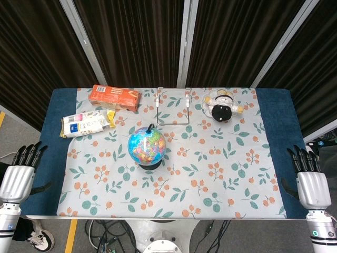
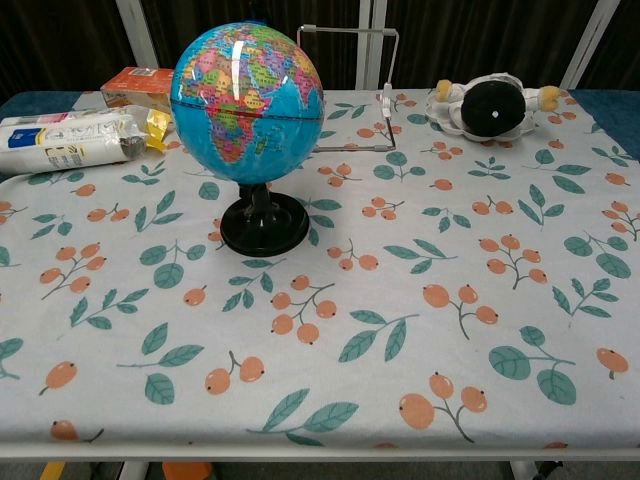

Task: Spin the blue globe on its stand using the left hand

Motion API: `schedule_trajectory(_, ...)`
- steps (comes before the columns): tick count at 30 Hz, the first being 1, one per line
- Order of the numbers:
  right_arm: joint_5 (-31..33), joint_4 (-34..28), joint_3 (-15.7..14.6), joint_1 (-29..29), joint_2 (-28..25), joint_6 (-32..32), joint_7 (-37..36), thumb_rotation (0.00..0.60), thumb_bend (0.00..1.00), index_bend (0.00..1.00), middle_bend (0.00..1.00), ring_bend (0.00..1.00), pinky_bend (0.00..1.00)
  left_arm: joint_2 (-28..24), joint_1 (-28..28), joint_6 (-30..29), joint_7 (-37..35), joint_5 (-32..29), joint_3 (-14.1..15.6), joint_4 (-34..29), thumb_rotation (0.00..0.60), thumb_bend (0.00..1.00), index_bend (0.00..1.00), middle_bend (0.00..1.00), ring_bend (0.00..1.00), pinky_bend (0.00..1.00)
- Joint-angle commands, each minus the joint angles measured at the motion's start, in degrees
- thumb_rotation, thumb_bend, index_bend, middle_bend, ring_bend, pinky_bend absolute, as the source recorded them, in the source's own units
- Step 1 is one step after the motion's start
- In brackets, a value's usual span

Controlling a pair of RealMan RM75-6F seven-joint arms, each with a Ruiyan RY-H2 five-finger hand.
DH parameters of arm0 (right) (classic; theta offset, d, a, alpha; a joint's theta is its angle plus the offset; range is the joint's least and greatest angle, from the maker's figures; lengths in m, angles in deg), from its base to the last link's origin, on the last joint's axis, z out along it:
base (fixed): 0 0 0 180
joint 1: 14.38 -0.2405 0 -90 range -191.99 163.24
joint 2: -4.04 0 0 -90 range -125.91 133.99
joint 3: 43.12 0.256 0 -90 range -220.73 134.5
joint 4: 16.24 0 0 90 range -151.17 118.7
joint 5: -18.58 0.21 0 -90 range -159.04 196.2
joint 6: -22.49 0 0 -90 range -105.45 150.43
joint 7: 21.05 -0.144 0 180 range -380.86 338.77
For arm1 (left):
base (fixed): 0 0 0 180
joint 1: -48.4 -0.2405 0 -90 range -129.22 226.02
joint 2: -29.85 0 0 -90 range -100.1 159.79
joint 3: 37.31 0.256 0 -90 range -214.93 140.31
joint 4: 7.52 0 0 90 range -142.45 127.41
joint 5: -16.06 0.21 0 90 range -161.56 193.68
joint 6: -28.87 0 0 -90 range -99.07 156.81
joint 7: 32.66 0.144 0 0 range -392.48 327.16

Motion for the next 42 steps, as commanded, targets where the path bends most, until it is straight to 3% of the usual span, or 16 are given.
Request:
schedule_trajectory(1, 0.0, 0.0, 0.0, 0.1, -0.1, 0.1, -0.2, 0.6, 0.23, 0.0, 0.0, 0.0, 0.0, 0.1, 0.1, 0.2, 0.2, 0.1, 0.1, 0.0, 0.6, 0.05, 0.07, 0.0, 0.0, 0.0)
schedule_trajectory(21, 0.4, 1.4, -0.7, -0.1, -0.2, -1.5, -0.9, 0.6, 0.24, 0.0, 0.0, 0.0, 0.0, -0.4, 2.2, 0.9, -1.4, 2.9, -0.2, -2.1, 0.6, 0.05, 0.07, 0.0, 0.0, 0.0)
schedule_trajectory(30, 0.5, 1.9, -0.8, -0.3, 0.6, -2.0, -0.7, 0.6, 0.23, 0.0, 0.0, 0.0, 0.0, -1.1, 9.2, 3.3, -3.2, 10.8, -2.6, -5.7, 0.6, 0.06, 0.07, 0.0, 0.0, 0.0)
schedule_trajectory(42, 0.1, 0.7, -0.8, -1.2, 0.7, -3.1, 1.1, 0.6, 0.24, 0.0, 0.0, 0.0, 0.0, 3.4, 19.1, 12.4, -2.1, 13.3, -4.5, -7.0, 0.6, 0.06, 0.07, 0.0, 0.0, 0.0)
